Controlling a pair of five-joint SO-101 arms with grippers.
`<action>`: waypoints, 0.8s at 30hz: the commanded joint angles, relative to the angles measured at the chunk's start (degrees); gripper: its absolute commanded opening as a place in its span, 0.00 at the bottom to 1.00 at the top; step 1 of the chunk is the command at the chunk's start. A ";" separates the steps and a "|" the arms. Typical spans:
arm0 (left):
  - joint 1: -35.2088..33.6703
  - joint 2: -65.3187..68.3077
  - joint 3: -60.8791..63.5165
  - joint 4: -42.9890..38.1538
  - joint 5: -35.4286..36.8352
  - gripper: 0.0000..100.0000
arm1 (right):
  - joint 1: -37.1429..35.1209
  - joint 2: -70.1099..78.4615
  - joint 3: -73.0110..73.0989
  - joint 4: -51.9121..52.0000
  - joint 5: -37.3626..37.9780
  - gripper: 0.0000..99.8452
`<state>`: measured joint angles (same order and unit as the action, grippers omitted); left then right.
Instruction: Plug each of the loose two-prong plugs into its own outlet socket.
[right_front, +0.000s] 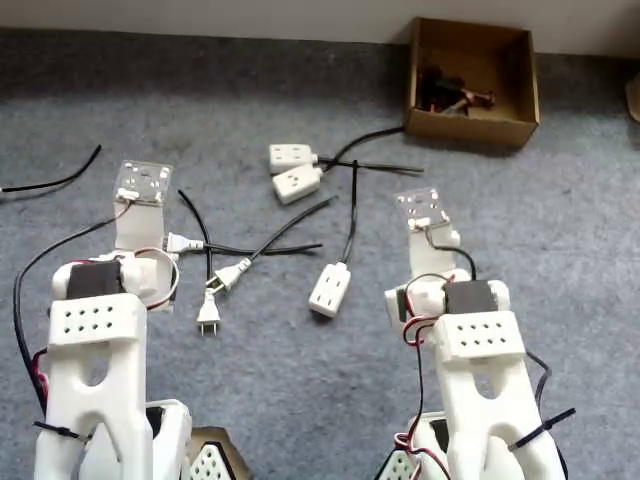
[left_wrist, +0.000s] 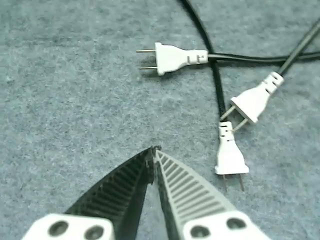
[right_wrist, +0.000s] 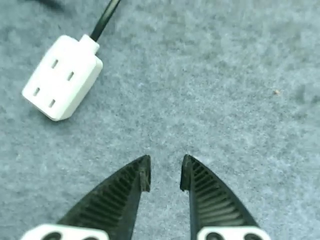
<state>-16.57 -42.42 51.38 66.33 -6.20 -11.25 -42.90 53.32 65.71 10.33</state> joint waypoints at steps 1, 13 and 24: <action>-5.32 -1.63 0.04 -1.76 1.32 0.01 | -1.80 -1.54 -10.24 4.26 -3.52 0.11; -16.92 -1.63 4.70 -7.30 4.57 0.01 | -14.81 0.48 -18.15 4.88 -12.22 0.11; -21.05 -1.71 4.70 -7.47 5.01 0.01 | -20.70 21.05 -34.33 7.16 -17.14 0.11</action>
<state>-35.56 -42.59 56.48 59.74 -1.71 -28.66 -24.53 25.45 71.16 -6.11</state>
